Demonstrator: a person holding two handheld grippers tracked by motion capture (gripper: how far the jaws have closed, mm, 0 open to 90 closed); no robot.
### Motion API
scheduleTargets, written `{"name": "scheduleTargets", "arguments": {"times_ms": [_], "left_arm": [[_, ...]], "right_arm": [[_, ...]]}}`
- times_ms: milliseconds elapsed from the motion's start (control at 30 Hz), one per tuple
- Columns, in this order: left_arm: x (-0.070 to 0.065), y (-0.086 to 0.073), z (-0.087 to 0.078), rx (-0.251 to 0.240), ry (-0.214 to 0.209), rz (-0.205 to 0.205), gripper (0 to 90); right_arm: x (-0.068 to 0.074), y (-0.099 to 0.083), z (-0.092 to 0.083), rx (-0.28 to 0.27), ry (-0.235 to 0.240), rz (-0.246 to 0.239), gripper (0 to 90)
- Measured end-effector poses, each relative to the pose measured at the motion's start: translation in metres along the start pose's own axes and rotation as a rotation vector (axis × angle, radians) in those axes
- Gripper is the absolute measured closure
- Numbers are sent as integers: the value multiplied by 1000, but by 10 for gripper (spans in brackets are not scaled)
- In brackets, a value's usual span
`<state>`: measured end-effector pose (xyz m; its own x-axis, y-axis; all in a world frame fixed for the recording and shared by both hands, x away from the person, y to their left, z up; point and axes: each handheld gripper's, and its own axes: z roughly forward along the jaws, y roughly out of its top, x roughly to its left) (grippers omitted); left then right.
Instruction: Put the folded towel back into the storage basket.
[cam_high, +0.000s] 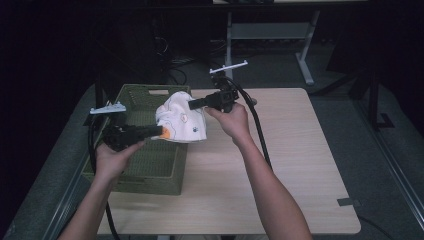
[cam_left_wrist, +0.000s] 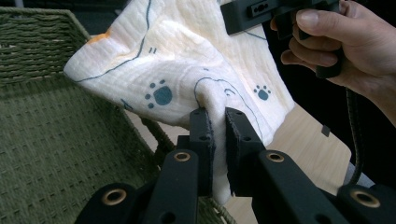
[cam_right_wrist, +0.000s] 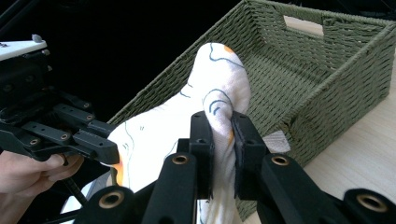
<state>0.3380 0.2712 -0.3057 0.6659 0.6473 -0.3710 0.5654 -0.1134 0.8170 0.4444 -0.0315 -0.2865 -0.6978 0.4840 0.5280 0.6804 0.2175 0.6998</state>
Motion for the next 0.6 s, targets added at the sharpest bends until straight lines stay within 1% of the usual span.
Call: {"name": "scheduleTargets", "arguments": {"times_ms": [133, 367, 400, 567, 600], "left_arm": [[4, -1, -4, -5, 6, -9, 826], [9, -3, -8, -2, 10, -11, 826], [11, -4, -11, 0, 13, -13, 826], [16, -6, -16, -2, 23, -21, 826], [17, -6, -17, -1, 26, -22, 826]], "right_arm": [[2, 2, 5, -2, -1, 7, 805], [4, 3, 14, 0, 1, 11, 805], [4, 4, 18, 3, 1, 20, 804], [6, 5, 25, 9, 3, 23, 805], [6, 5, 27, 10, 2, 17, 804]]}}
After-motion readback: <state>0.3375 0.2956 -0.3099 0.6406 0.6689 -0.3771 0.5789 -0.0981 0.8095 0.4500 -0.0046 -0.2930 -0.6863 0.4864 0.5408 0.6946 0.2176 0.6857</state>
